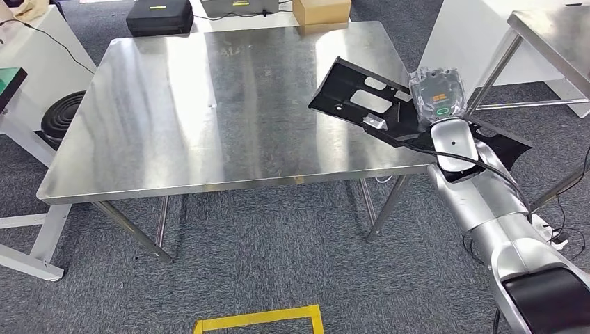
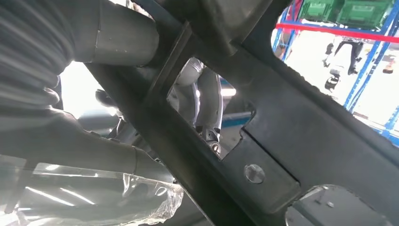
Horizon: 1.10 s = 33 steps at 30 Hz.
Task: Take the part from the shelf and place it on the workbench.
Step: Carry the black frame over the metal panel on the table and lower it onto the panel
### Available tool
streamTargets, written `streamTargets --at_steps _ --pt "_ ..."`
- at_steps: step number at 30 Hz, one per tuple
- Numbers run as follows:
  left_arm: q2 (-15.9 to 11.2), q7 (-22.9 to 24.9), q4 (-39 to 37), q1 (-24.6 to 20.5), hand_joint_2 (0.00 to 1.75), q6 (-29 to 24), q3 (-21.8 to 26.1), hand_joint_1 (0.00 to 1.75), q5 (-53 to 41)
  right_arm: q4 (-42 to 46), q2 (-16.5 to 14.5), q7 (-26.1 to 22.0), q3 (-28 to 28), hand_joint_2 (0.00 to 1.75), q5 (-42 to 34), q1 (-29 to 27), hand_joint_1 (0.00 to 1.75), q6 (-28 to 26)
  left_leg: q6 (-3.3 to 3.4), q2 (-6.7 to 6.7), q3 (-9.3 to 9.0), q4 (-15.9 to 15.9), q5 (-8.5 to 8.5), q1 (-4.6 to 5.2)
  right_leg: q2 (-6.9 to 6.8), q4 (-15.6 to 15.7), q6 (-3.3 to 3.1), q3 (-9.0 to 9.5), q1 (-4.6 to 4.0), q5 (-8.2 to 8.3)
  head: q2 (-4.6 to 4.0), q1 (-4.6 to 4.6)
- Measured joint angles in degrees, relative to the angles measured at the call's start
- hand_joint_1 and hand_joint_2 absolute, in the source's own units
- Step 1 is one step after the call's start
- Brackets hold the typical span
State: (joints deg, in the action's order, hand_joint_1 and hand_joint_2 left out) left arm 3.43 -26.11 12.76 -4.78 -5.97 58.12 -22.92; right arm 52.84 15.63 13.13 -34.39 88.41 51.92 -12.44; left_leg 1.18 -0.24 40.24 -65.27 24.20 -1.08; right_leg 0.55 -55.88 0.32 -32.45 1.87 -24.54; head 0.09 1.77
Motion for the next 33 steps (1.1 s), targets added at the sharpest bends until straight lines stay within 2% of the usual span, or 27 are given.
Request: streamTargets --at_steps 1,2,6,7,8,10,11,12,13,14,16,18,21,23,24,26,27,28,29,31,32,33 --pt "-0.01 -0.01 0.00 -0.01 1.75 -0.02 0.27 0.00 0.11 -0.79 -0.01 0.50 -1.16 1.75 0.00 0.52 1.75 -0.33 0.39 0.01 -1.65 3.75 -1.79 0.16 0.11 0.01 0.22 0.30 -0.20 -0.28 0.00 -0.02" --pt "-0.01 -0.03 0.00 -0.03 1.75 -0.03 0.55 0.00 0.21 -1.54 -0.04 0.94 -2.17 1.75 0.00 1.05 1.75 -0.65 0.81 0.01 -2.81 6.31 -2.71 0.36 0.20 0.02 0.47 0.48 -0.30 -0.53 0.00 -0.04" --pt "0.03 -0.19 0.02 -0.04 1.75 -0.04 1.16 0.00 0.36 -4.18 -0.08 3.00 -5.74 1.75 0.00 2.63 1.75 -0.99 2.15 0.02 -4.20 8.44 -2.49 0.94 0.10 0.30 1.65 0.62 -0.68 -1.12 0.00 -0.09" --pt "0.11 -0.23 0.02 -0.05 1.75 -0.04 1.25 0.00 0.37 -4.68 -0.08 3.37 -6.48 1.75 0.01 3.09 1.75 -0.96 2.50 0.03 -4.69 9.08 -2.62 0.94 -0.07 -0.73 1.72 0.05 -0.78 -1.65 0.00 -0.15" --pt "0.20 -0.27 0.03 -0.06 1.75 -0.04 1.35 0.00 0.37 -5.22 -0.07 3.61 -7.16 1.75 0.01 3.61 1.75 -0.93 2.82 0.03 -5.18 9.65 -2.77 0.90 -0.25 -3.05 1.60 -1.20 -0.85 -2.59 0.00 -0.20" --pt "0.32 -0.32 0.02 -0.10 1.75 -0.04 1.66 0.00 0.37 -6.94 -0.01 4.08 -8.75 1.75 0.02 4.66 1.75 -0.83 3.40 -0.01 -5.63 10.00 -2.62 1.01 -0.41 -10.83 1.06 -5.65 -0.75 -5.09 0.00 -0.20" --pt "0.32 -0.31 0.02 -0.10 1.75 -0.04 1.85 0.00 0.37 -8.13 0.04 4.32 -9.75 1.75 0.02 5.05 1.75 -0.80 3.54 -0.10 -5.79 9.97 -2.46 1.07 -0.41 -14.40 0.99 -7.96 -0.74 -5.88 0.00 -0.22" --pt "0.34 -0.26 0.02 -0.09 1.75 -0.04 2.03 0.00 0.37 -9.38 0.09 4.53 -10.75 1.75 0.01 5.32 1.75 -0.79 3.58 -0.21 -6.00 9.95 -2.23 1.11 -0.41 -16.38 1.15 -9.56 -0.74 -5.91 0.00 -0.23" --pt "0.38 -0.21 0.01 -0.07 1.75 -0.04 2.19 0.00 0.34 -10.63 0.12 4.68 -11.71 1.75 0.01 5.59 1.75 -0.83 3.51 -0.33 -6.24 9.86 -1.94 1.12 -0.41 -16.03 1.53 -10.06 -0.72 -4.96 0.00 -0.27" --pt "0.44 -0.16 0.01 -0.05 1.75 -0.04 2.28 0.00 0.32 -11.70 0.13 4.79 -12.52 1.75 0.01 5.89 1.75 -0.90 3.36 -0.45 -6.45 9.71 -1.64 1.13 -0.44 -13.69 1.99 -9.49 -0.67 -3.37 0.00 -0.31" --pt "0.53 -0.10 0.00 -0.03 1.75 -0.04 2.42 0.00 0.25 -14.08 0.02 5.03 -14.11 1.75 0.02 7.08 1.75 -1.40 2.83 -0.61 -6.57 8.88 -0.71 1.33 -0.68 -5.65 2.68 -6.34 -0.65 0.50 0.00 -0.37" --pt "0.55 -0.04 0.00 -0.03 1.75 -0.04 2.49 0.00 0.20 -16.40 -0.26 5.25 -15.64 1.75 0.02 8.21 1.75 -2.08 2.19 -0.67 -6.47 7.89 0.39 1.62 -0.86 -0.90 2.24 -4.08 -0.68 2.24 0.00 -0.23" --pt "0.43 0.03 0.03 -0.01 1.75 -0.04 2.67 0.00 0.16 -18.75 -0.90 5.38 -17.19 1.75 0.01 8.80 1.75 -2.46 1.31 -0.49 -6.61 7.20 1.41 1.43 -0.67 -0.43 1.03 -3.45 -0.38 2.11 0.00 0.07" --pt "0.36 0.03 0.07 -0.03 1.75 -0.04 2.79 0.00 0.13 -19.66 -1.34 5.42 -17.79 1.75 0.01 9.18 1.75 -2.53 0.54 -0.26 -5.61 4.63 2.91 1.07 -0.53 -0.33 0.36 -2.97 0.01 1.88 0.00 0.40" --pt "0.38 0.03 0.07 -0.02 1.75 -0.04 2.81 0.00 0.09 -20.12 -1.60 5.44 -18.05 1.75 0.01 9.32 1.75 -2.56 0.11 -0.19 -4.08 1.55 4.35 0.83 -0.49 -0.32 0.05 -2.70 0.00 1.68 0.00 0.56" --pt "0.36 0.03 0.07 0.00 1.75 -0.03 2.83 0.00 -0.10 -21.24 -2.08 5.50 -18.71 1.75 0.02 9.43 1.75 -2.61 -0.55 -0.09 0.30 -5.98 7.06 0.39 -0.42 -0.34 -0.42 -2.21 -0.16 1.23 0.00 0.71" --pt "0.35 0.03 0.07 0.02 1.75 -0.03 2.84 0.00 -0.21 -21.81 -2.33 5.53 -19.06 1.75 0.02 9.40 1.75 -2.62 -0.75 -0.06 2.11 -8.41 7.32 0.23 -0.35 -0.35 -0.52 -1.94 -0.23 0.99 0.00 0.72" --pt "0.33 0.03 0.07 0.03 1.75 -0.02 2.84 0.00 -0.30 -22.28 -2.55 5.55 -19.38 1.75 0.01 9.34 1.75 -2.63 -0.80 -0.04 2.85 -8.59 6.31 0.13 -0.26 -0.36 -0.48 -1.61 -0.26 0.72 0.00 0.73" --pt "0.29 0.03 0.07 0.04 1.75 -0.02 2.84 0.00 -0.34 -22.63 -2.75 5.58 -19.63 1.75 0.02 9.30 1.75 -2.64 -0.70 -0.02 2.45 -6.53 4.28 0.06 -0.17 -0.36 -0.36 -1.19 -0.28 0.42 0.00 0.74" --pt "0.09 0.04 0.07 0.03 1.75 -0.01 2.85 0.00 -0.37 -23.13 -3.08 5.67 -19.95 1.75 0.02 9.33 1.75 -2.71 0.00 -0.02 -0.59 1.19 -0.65 0.15 -0.04 -0.30 -0.02 -0.24 -0.36 -0.24 0.00 0.70" --pt "-0.03 0.04 0.07 0.03 1.75 0.01 2.86 0.00 -0.42 -23.38 -3.21 5.75 -20.07 1.75 0.02 9.45 1.75 -2.78 0.47 0.00 -2.02 4.46 -2.04 0.34 0.01 -0.25 0.19 0.05 -0.47 -0.51 0.00 0.68" --pt "-0.13 0.04 0.07 0.01 1.75 0.02 2.86 0.00 -0.45 -23.60 -3.31 5.84 -20.16 1.75 0.02 9.55 1.75 -2.86 0.90 0.04 -2.95 6.46 -2.64 0.57 0.04 -0.20 0.41 0.18 -0.56 -0.72 0.00 0.67"
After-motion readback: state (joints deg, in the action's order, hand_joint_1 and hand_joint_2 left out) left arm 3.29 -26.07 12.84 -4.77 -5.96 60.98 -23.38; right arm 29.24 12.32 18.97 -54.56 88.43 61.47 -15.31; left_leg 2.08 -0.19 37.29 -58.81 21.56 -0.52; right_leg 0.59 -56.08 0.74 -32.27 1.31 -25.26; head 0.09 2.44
